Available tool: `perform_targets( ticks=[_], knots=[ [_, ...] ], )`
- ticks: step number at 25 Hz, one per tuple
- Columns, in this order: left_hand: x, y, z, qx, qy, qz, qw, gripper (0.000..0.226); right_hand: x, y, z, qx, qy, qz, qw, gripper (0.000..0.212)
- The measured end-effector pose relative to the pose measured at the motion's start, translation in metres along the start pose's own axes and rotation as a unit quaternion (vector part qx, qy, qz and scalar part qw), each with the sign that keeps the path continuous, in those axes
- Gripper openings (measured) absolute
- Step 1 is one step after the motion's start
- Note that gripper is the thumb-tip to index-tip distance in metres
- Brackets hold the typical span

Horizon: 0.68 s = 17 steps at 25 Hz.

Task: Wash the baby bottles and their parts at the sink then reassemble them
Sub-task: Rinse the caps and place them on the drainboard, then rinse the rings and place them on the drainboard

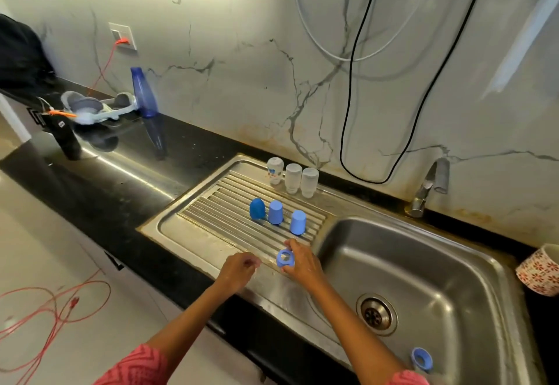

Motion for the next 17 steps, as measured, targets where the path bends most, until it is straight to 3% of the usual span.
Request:
perform_targets(
  ticks=[9,14,17],
  knots=[
    [-0.035,0.058,0.006,-0.001,-0.026,0.126,0.992,0.019,-0.017,0.005,0.014,0.006,-0.028,0.095,0.995,0.071],
    [-0.101,0.057,0.084,0.113,-0.063,0.194,0.973,0.022,-0.084,-0.065,-0.04,-0.097,-0.024,0.217,0.971,0.045],
    [-0.127,0.043,0.138,0.193,-0.048,0.208,0.958,0.022,-0.138,-0.122,-0.055,-0.101,-0.043,0.311,0.944,0.025]
  ],
)
Point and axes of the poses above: each hand's wrist, its own y-axis towards the middle knuckle, its own z-axis out of the palm, x = y × z, the point moved 8 cm from there along y, towards the middle knuckle, and after that the axes turned 3 degrees about -z, right-handed, at the moved point
